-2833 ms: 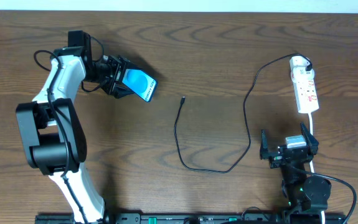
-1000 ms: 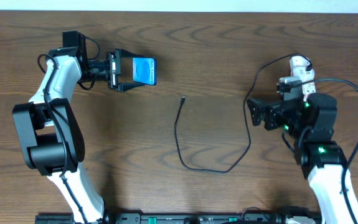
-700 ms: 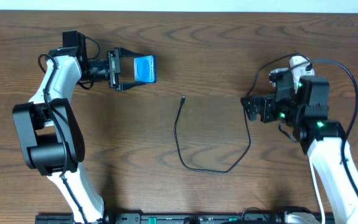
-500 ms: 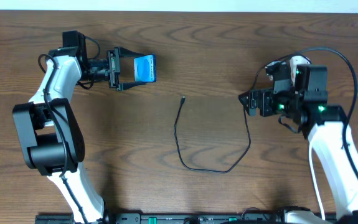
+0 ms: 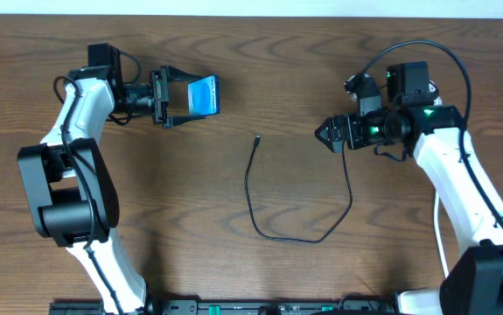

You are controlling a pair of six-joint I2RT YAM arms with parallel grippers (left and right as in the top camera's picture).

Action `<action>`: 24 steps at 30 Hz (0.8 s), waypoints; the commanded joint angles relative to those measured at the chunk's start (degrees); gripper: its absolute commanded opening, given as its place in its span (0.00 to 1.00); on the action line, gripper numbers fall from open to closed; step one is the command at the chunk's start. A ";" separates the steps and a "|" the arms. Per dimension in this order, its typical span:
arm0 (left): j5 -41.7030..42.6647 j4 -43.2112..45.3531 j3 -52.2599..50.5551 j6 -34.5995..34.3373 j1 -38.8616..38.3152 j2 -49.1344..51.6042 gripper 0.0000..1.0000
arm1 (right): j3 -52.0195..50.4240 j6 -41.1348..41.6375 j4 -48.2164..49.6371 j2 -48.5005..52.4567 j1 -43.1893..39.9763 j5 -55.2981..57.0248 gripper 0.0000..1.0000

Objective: Plug charger to phone and switch on socket
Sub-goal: 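Move the right gripper to the cable and grasp its USB-C tip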

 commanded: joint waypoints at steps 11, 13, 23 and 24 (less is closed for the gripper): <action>2.54 0.09 1.49 0.20 -0.61 -1.68 0.64 | 1.14 1.62 2.47 0.76 0.42 -4.59 0.99; 2.12 0.24 1.49 0.17 -1.40 -1.68 0.64 | 1.14 1.64 3.15 0.76 0.46 -4.61 0.99; 1.90 4.44 1.49 -0.07 -3.93 -1.68 0.64 | 1.14 5.18 6.08 0.76 0.46 -4.33 0.99; 1.88 4.44 1.49 -0.07 -4.04 -1.68 0.64 | 1.14 5.70 6.49 0.76 0.46 -4.33 0.99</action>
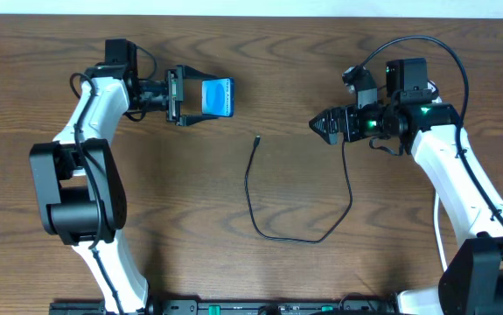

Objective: Plug charger to phone and switch on socket

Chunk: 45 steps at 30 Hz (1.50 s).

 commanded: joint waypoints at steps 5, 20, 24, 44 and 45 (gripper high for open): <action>0.26 0.22 1.49 -0.74 -0.70 -1.68 0.64 | 1.11 10.84 2.36 -0.13 0.46 3.85 0.99; 2.71 0.26 1.49 -8.92 -3.78 -1.68 0.64 | 1.09 17.70 2.19 -0.13 0.46 8.31 0.95; 1.36 0.28 1.49 -8.92 -4.15 -1.68 0.64 | 1.09 17.73 2.21 -0.13 0.46 8.72 0.95; -24.63 0.26 1.49 -6.03 -4.52 -1.68 0.64 | 1.09 24.72 10.91 0.04 11.96 5.90 0.84; -24.87 0.26 1.49 -6.03 -4.52 -1.68 0.64 | 1.09 25.90 12.11 0.20 12.83 5.88 0.82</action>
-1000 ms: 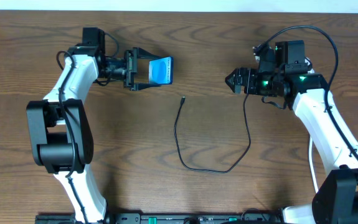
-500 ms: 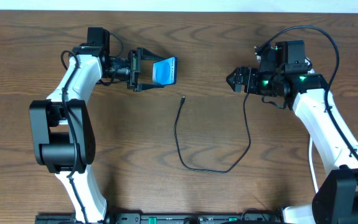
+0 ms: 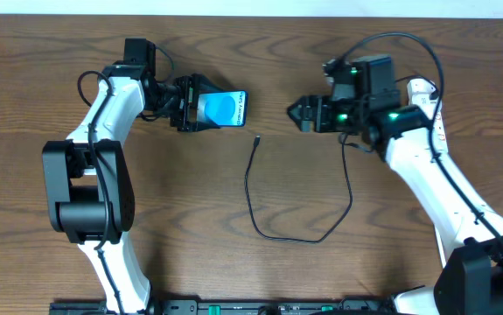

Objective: Plug charger to phone and switch on socket

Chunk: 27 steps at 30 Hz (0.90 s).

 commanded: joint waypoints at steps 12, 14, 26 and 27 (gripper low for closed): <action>-3.06 0.04 1.49 4.63 -0.24 -1.68 0.64 | 1.07 10.84 12.61 6.80 10.45 -1.84 0.75; -3.06 -0.11 1.49 5.60 -0.35 -1.68 0.64 | 1.07 11.50 14.16 7.74 11.34 -1.79 0.73; -3.06 -0.15 1.49 7.23 -3.19 -1.68 0.64 | 1.07 14.43 18.49 10.82 14.19 1.33 0.65; -3.04 -0.15 1.49 7.23 -3.19 -1.68 0.64 | 1.07 14.43 18.36 10.91 14.29 1.86 0.64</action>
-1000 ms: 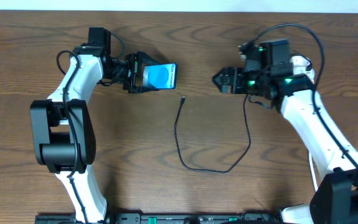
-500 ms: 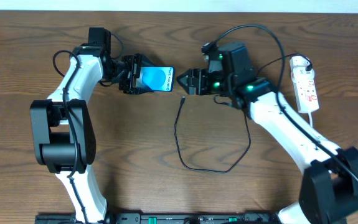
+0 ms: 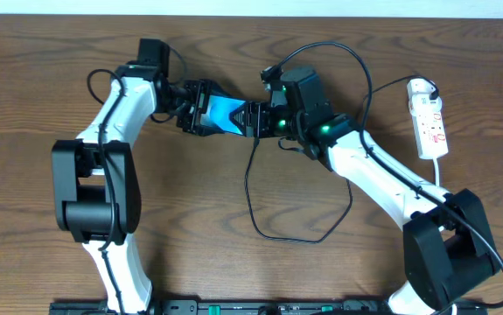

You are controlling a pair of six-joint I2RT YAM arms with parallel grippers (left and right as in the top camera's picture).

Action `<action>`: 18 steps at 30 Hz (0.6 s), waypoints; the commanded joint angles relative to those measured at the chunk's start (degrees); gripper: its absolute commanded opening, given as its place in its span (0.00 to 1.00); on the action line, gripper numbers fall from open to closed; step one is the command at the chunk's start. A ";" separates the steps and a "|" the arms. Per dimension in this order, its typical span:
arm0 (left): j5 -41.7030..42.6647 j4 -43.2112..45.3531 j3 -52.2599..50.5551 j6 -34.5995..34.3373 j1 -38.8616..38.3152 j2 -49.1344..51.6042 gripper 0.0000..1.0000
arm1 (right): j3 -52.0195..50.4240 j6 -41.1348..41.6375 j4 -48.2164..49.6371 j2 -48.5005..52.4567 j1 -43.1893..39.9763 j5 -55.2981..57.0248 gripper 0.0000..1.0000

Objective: Plug charger to phone and switch on socket

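A blue phone (image 3: 223,115) is held above the table at the back centre, with my left gripper (image 3: 200,109) shut on its left end. My right gripper (image 3: 253,120) meets the phone's right end, and its dark fingers overlap the phone's edge. How those jaws stand cannot be made out from overhead. The black charger cable (image 3: 260,229) lies in a loop on the table. Its free end (image 3: 256,147) sits just below the right gripper. A white socket strip (image 3: 428,118) lies at the far right.
The right arm (image 3: 373,171) stretches diagonally across the table's right half, over part of the cable. The strip's white cord (image 3: 444,173) runs down toward the right arm's base. A black camera lead (image 3: 356,61) arcs above the right wrist.
My right gripper has moved left from the centre right to the phone's right end. The left gripper has carried the phone a little further right and down. The socket strip is now uncovered.
The left gripper held the phone at the back left while the right gripper hung at the right over the strip. At each later moment both grippers stood nearer the centre. Now they meet above the cable's free end, and the cable lies where it was.
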 commanded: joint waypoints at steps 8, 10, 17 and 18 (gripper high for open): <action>1.57 -0.02 1.49 1.20 -0.02 -1.68 0.64 | 0.98 0.96 0.17 3.50 1.64 4.76 0.56; 1.57 -0.02 1.49 1.20 -0.02 -1.68 0.64 | 0.98 0.72 0.72 4.02 1.64 4.76 0.56; 1.55 -0.46 1.49 1.29 -0.57 -1.68 0.64 | 0.98 -0.17 4.68 6.32 1.64 5.01 0.47; 1.53 -0.44 1.49 1.49 -0.79 -1.68 0.64 | 0.98 -0.15 4.81 6.62 1.62 4.98 0.46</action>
